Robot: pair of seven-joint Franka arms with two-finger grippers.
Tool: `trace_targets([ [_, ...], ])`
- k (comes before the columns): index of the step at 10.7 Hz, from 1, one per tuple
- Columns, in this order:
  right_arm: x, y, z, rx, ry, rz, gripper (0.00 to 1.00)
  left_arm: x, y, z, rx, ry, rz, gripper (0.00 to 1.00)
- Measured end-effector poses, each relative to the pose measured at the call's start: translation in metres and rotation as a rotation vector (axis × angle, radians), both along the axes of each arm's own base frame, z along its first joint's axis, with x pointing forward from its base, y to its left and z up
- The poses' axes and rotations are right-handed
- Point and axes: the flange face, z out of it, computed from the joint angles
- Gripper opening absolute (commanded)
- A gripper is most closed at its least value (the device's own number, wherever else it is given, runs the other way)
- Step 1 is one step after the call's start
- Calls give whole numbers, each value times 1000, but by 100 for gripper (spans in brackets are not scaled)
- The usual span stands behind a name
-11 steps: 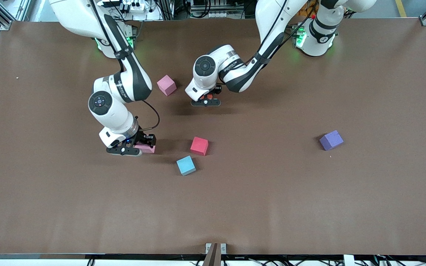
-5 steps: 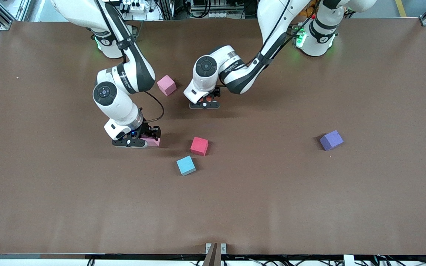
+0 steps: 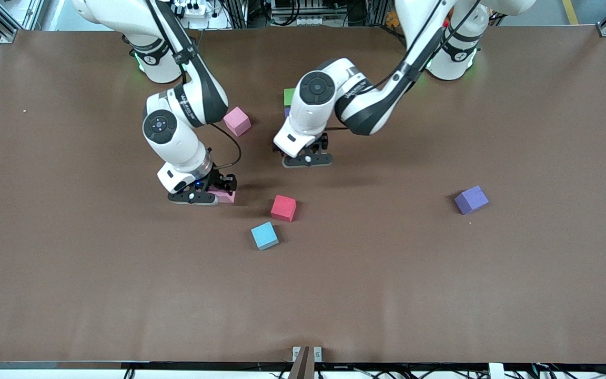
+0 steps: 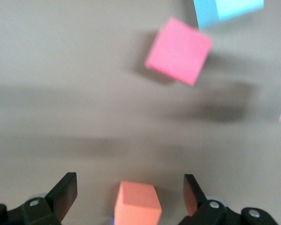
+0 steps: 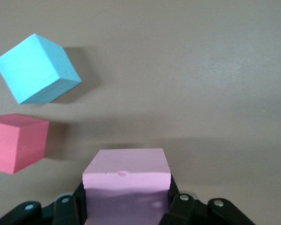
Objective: Arrange blocks into number 1
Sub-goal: 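Place the orange cube against the purple cube with the left gripper, then place the pink cube against the orange cube with the right gripper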
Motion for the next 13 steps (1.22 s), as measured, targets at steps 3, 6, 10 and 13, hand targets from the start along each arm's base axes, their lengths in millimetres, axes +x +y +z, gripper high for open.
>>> trace_targets([
  [3, -33, 58, -1, 2, 3, 80, 50, 57, 62, 37, 31, -74, 109, 100],
  [6, -77, 134, -12, -6, 10, 119, 50, 114, 143, 71, 27, -131, 139, 100],
  [10, -110, 192, -49, -45, 26, 125, 50, 150, 209, 78, 39, -156, 106, 100],
  [13, -124, 204, -62, -55, 39, 149, 51, 150, 211, 88, 36, -165, 108, 100],
])
